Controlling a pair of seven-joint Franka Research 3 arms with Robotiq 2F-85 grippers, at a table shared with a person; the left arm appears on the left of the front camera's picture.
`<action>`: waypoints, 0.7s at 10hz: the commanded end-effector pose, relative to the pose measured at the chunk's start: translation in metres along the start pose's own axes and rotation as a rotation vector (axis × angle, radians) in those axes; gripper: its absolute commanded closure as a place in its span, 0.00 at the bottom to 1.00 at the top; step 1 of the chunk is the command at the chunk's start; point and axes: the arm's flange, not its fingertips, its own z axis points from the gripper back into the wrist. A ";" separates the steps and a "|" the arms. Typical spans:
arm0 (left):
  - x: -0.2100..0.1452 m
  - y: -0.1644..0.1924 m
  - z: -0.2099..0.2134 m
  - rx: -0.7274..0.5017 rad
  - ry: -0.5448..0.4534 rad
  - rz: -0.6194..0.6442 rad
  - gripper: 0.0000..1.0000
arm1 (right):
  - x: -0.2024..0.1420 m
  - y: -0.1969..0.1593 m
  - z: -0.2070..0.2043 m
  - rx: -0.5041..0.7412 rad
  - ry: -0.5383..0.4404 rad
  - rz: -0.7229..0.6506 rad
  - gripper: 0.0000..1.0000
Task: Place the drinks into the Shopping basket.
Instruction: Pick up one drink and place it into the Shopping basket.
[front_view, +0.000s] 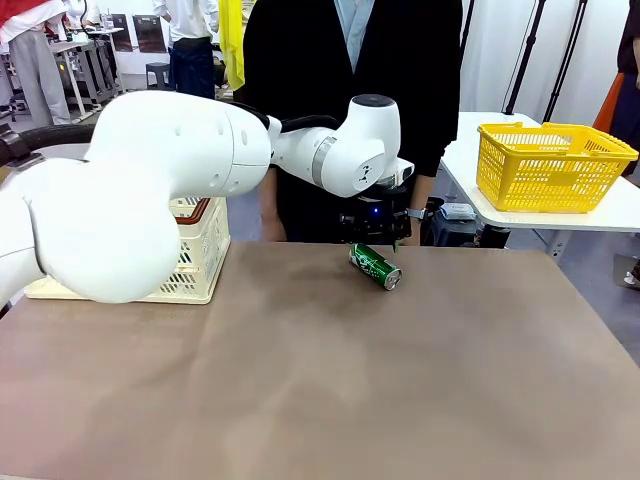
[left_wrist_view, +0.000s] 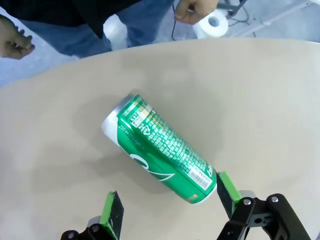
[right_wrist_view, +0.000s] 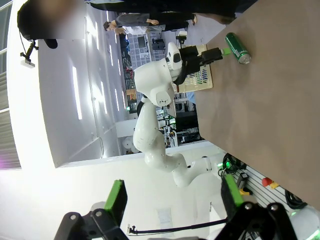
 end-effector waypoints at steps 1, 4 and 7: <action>0.001 0.002 0.000 0.000 -0.003 0.004 0.00 | -0.001 0.002 -0.002 -0.011 -0.003 -0.009 0.00; 0.010 -0.008 -0.015 0.173 -0.018 0.342 0.00 | -0.001 0.002 -0.002 -0.011 -0.003 -0.009 0.00; 0.014 -0.008 -0.017 0.075 -0.084 0.653 0.00 | -0.001 0.002 -0.002 -0.011 -0.003 -0.009 0.00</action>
